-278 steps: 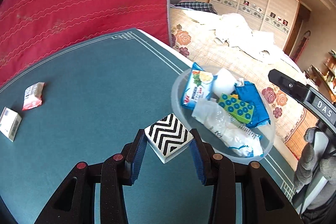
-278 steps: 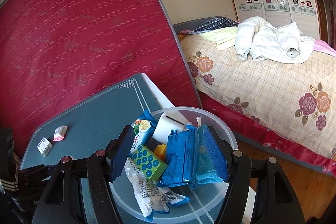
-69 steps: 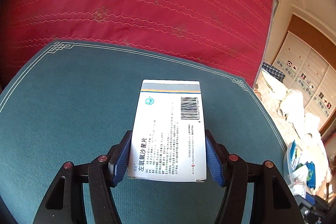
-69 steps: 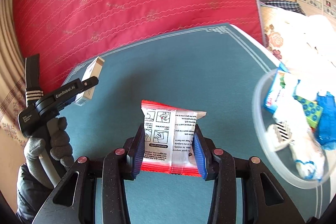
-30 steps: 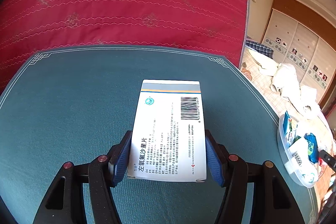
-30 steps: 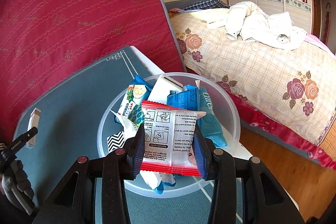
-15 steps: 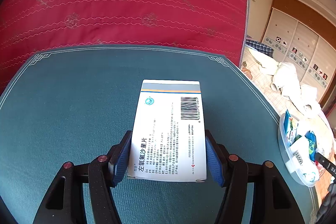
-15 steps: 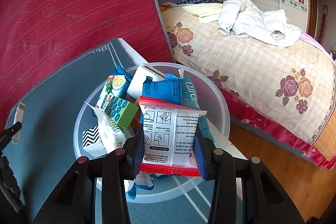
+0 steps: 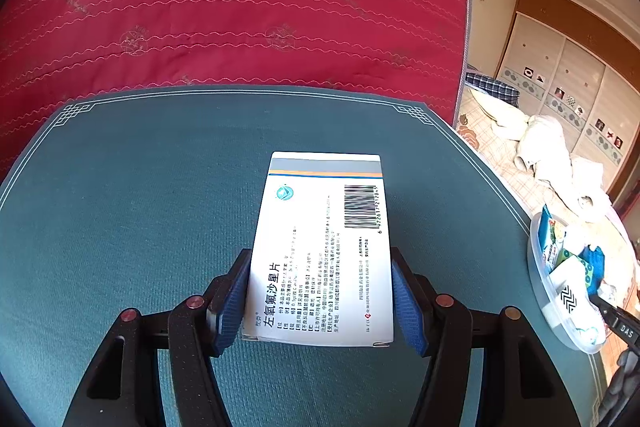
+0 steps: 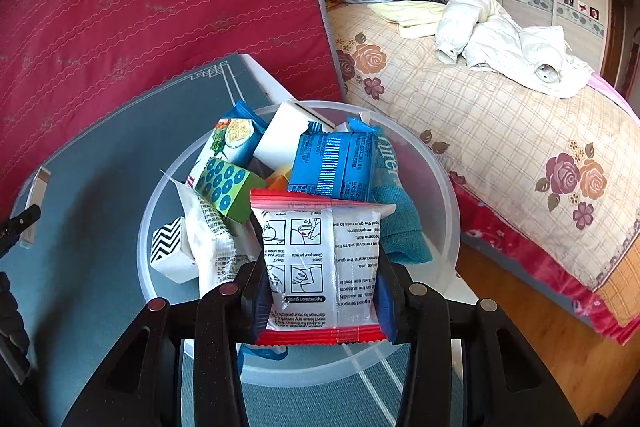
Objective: Organize objects
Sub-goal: 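Lower the snack bag into the bowl and open the right gripper, then carry the white box over the bowl with the left gripper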
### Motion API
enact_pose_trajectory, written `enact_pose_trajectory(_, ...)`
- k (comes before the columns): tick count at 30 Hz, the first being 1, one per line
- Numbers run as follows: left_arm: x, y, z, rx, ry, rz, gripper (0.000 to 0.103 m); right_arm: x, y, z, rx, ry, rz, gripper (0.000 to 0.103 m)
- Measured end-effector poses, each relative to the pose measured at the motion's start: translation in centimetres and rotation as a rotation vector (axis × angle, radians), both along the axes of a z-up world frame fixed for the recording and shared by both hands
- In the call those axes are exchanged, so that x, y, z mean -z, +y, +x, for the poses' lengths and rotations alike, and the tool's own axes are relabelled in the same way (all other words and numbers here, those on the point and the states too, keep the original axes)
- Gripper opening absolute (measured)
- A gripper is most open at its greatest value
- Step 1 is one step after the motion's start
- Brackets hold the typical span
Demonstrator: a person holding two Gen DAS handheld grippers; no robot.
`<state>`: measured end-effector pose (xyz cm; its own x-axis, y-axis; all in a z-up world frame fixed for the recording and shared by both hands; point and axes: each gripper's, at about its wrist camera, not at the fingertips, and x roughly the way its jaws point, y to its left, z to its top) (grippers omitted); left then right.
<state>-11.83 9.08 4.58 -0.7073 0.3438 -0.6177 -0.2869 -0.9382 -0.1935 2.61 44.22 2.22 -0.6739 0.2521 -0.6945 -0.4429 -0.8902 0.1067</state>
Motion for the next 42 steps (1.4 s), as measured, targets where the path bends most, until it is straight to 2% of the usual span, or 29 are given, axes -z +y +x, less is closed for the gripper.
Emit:
enact_pose_trajectory(4,-0.1,0.2,0.3,0.009,0.004,-0.001,0.067,-0.5,-0.3,0.5,-0.011,0.022,-0.014,0.046)
enact_pose_trajectory(5,-0.1,0.3,0.3,0.012,0.004,0.000,0.067,-0.7,-0.4,0.6,-0.015,0.025,-0.017,0.050)
enact_pose_trajectory(7,-0.2,0.5,0.4,0.020,0.003,0.002,0.067,-1.3,-0.5,1.1,-0.012,0.049,-0.028,0.066)
enact_pose_trajectory(9,-0.2,0.7,0.6,0.030,0.002,0.008,0.067,-2.0,-0.5,1.7,-0.005,0.082,-0.035,0.071)
enact_pose_trajectory(19,-0.8,2.5,1.8,0.092,0.006,0.019,0.067,-4.2,0.5,4.5,0.044,0.158,-0.059,0.071)
enact_pose_trajectory(34,-1.0,9.1,6.5,0.231,0.028,-0.063,0.067,-3.6,2.5,6.8,0.060,0.191,-0.045,0.071)
enact_pose_trajectory(37,-0.7,9.6,7.4,0.230,0.038,-0.095,0.067,-3.1,2.6,6.8,0.039,0.195,-0.064,0.071)
enact_pose_trajectory(40,0.0,9.1,7.7,0.184,0.048,-0.151,0.070,-2.8,2.6,6.8,0.018,0.197,-0.065,0.071)
enact_pose_trajectory(42,0.4,8.3,7.4,0.156,0.040,-0.161,0.073,-2.5,2.5,6.9,0.010,0.198,-0.064,0.071)
